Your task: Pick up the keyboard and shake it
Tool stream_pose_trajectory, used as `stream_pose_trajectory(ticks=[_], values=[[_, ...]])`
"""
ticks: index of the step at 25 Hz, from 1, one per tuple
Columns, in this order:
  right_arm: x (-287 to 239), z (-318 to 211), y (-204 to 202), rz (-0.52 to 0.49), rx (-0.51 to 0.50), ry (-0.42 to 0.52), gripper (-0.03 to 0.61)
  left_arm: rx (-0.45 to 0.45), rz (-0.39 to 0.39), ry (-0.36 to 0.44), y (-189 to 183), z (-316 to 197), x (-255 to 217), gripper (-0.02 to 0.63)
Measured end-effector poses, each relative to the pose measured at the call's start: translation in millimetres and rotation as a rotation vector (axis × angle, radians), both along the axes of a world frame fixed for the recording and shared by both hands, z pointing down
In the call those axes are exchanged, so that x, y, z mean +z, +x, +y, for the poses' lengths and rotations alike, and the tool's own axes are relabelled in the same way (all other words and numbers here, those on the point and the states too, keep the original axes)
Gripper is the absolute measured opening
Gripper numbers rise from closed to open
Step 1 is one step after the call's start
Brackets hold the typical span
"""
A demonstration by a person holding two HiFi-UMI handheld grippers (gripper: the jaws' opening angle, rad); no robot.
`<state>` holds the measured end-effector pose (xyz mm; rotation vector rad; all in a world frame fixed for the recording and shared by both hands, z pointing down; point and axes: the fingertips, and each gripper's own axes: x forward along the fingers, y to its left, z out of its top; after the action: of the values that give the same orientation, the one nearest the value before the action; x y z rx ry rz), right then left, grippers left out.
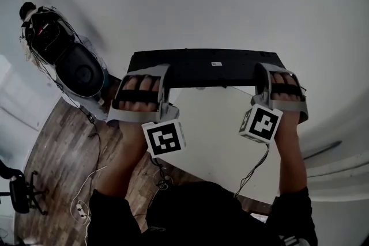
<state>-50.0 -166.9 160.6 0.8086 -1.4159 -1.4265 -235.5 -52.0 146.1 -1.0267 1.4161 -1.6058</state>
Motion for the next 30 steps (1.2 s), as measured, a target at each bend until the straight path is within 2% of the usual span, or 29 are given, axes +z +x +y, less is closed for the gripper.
stream_pose_trajectory(ticks=[3, 6, 9, 13, 18, 21, 24, 26, 30], values=[[-13.5, 30.8, 0.0, 0.011, -0.005, 0.037, 0.086, -0.026, 0.038, -0.026, -23.5, -20.9, 7.5, 0.067], [-28.1, 62.8, 15.4, 0.043, 0.021, 0.072, 0.086, 0.015, 0.093, -0.032, -16.0, -41.5, 8.1, 0.067], [-38.5, 93.8, 38.4, 0.068, 0.075, 0.087, 0.086, 0.086, 0.124, -0.016, 10.6, -63.6, 4.8, 0.067], [-48.4, 119.9, 63.0, 0.098, 0.182, 0.078, 0.091, 0.184, 0.162, -0.042, 51.8, -81.8, 2.9, 0.067], [-34.4, 130.2, 116.3, 0.092, 0.315, 0.047, 0.09, 0.294, 0.141, -0.082, 113.3, -92.8, 16.2, 0.067], [-17.2, 141.9, 142.3, 0.085, 0.36, 0.007, 0.091, 0.344, 0.132, -0.1, 149.0, -92.7, 30.7, 0.067], [4.8, 143.0, 168.9, 0.095, 0.39, 0.012, 0.091, 0.367, 0.129, -0.104, 180.1, -98.6, 54.4, 0.067], [5.4, 149.7, 176.5, 0.114, 0.408, 0.033, 0.094, 0.374, 0.131, -0.105, 191.4, -97.5, 56.7, 0.067], [-12.0, 169.1, 166.9, 0.154, 0.428, 0.053, 0.097, 0.384, 0.142, -0.117, 187.9, -86.2, 43.1, 0.067]])
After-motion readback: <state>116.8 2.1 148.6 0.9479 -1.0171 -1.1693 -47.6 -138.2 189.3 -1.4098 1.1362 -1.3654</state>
